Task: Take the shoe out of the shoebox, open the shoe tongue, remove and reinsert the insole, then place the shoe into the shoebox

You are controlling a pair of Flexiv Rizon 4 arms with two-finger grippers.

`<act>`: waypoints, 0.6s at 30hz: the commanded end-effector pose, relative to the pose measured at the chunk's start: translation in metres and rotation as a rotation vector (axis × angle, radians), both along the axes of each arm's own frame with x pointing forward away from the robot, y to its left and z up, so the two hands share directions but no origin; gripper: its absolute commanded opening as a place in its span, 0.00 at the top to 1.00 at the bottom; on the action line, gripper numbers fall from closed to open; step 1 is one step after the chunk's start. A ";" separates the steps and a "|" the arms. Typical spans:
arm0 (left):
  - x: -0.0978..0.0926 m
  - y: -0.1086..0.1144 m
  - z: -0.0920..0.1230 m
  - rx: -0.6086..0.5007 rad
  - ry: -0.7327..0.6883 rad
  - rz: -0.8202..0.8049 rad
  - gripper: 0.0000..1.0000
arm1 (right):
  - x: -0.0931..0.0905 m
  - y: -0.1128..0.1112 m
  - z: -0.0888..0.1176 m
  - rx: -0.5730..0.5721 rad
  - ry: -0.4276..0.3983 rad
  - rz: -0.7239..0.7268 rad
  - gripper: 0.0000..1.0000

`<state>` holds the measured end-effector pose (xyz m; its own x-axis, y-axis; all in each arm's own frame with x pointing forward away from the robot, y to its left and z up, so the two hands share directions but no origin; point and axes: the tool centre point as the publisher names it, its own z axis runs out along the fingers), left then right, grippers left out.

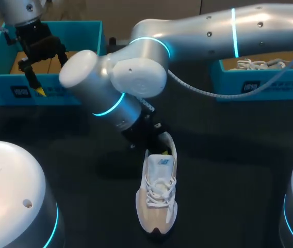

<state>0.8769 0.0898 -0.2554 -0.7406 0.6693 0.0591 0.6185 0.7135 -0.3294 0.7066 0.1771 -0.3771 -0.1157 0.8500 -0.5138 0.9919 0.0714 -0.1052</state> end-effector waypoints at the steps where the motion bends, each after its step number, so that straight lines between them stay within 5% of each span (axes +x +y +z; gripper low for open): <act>1: -0.001 0.000 0.000 0.002 -0.001 0.000 0.00 | -0.007 -0.006 0.010 0.044 -0.033 -0.024 1.00; 18: -0.001 0.000 0.000 0.002 -0.001 0.000 0.00 | -0.006 -0.024 0.011 0.267 -0.083 -0.094 1.00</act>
<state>0.8769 0.0898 -0.2554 -0.7406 0.6693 0.0591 0.6185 0.7135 -0.3293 0.7009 0.1612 -0.3663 0.0063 0.9222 -0.3866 0.9998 -0.0128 -0.0144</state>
